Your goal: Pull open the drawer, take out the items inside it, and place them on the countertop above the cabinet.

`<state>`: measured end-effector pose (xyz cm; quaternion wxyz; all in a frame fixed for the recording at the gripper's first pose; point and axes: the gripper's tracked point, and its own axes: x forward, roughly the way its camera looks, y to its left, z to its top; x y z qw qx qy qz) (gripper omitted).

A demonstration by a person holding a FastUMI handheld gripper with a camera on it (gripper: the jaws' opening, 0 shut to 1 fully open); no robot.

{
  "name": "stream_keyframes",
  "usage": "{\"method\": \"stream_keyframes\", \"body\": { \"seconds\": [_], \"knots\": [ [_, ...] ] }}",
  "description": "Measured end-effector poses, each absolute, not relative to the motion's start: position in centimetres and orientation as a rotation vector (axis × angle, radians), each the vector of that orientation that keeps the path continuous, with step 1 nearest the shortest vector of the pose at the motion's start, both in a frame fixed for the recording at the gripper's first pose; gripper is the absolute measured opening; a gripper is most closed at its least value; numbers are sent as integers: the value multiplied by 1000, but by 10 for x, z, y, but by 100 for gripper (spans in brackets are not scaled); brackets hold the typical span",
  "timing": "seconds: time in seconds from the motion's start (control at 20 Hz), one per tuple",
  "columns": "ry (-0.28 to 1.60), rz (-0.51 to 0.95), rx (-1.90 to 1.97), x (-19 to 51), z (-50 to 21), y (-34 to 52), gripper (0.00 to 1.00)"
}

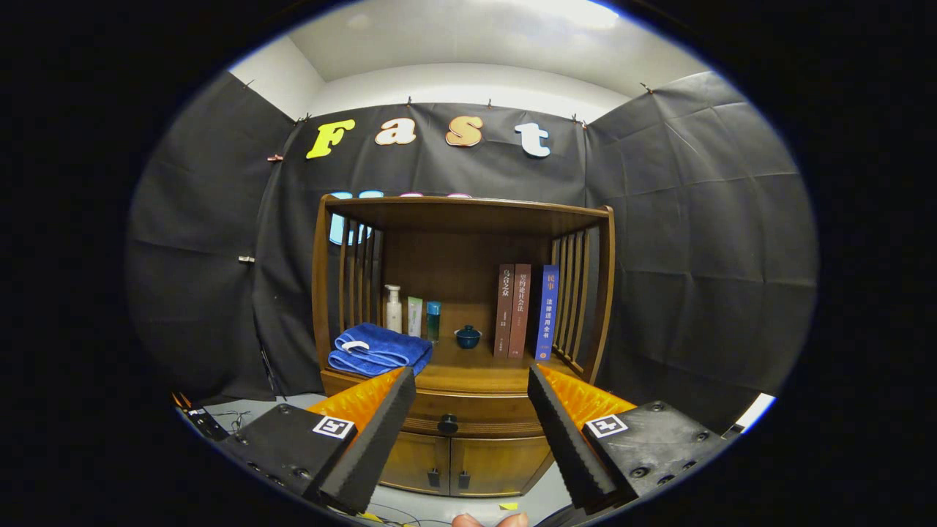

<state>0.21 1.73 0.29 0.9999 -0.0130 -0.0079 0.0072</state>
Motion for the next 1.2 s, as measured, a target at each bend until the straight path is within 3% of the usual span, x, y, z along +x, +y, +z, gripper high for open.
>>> {"method": "stream_keyframes", "body": {
  "seconds": [0.5,1.2],
  "knots": [
    [-4,11,6,60,-41,31,99],
    [226,23,27,176,-205,47,100]
  ]
}}
